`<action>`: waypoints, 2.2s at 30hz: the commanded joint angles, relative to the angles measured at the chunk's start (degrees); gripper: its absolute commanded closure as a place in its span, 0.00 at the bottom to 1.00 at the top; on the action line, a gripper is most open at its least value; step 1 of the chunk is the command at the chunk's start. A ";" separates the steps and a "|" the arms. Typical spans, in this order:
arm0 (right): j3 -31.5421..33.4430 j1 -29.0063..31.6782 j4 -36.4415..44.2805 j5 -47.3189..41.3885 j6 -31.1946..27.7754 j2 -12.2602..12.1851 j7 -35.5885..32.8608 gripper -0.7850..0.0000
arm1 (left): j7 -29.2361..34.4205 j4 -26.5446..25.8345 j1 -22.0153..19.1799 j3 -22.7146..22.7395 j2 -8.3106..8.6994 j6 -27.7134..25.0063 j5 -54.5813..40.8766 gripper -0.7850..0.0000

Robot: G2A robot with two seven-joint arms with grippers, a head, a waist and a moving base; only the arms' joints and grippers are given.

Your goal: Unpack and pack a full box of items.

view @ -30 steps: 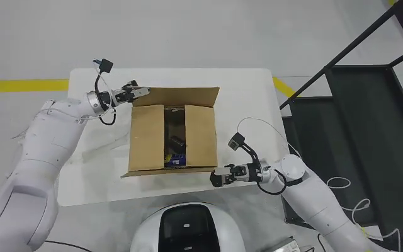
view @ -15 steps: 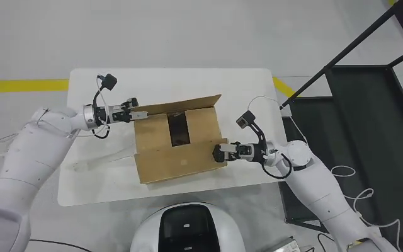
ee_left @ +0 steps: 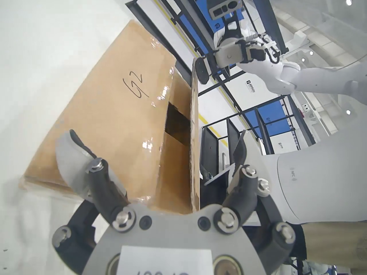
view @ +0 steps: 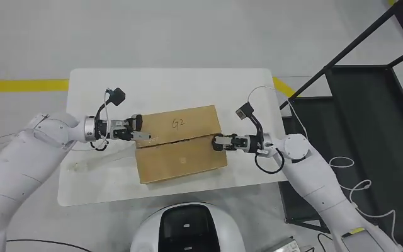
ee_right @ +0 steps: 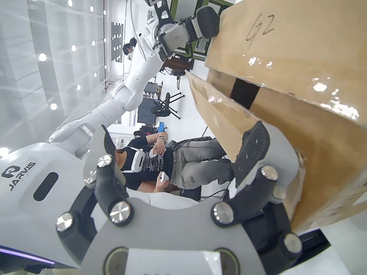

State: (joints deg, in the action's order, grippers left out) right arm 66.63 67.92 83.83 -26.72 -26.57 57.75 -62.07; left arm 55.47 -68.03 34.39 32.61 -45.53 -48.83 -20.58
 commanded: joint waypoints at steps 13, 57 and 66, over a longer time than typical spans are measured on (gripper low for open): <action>-9.52 -14.50 -15.05 0.46 2.41 3.41 -3.61 0.00 | -0.79 -1.90 -1.15 -3.82 3.91 -0.77 -4.96 0.00; -13.67 -20.00 -21.69 1.68 3.25 5.70 -4.92 0.00 | -22.23 -18.41 19.47 14.45 12.21 7.68 -11.47 0.00; -13.67 -20.00 -21.69 1.68 3.25 5.70 -4.92 0.00 | -31.74 -23.71 32.21 19.18 13.98 9.37 -12.63 0.00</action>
State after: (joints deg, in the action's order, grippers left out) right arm 52.97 47.92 62.15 -25.04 -23.33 63.46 -66.98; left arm 24.43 -91.20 65.09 51.42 -31.61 -39.53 -33.01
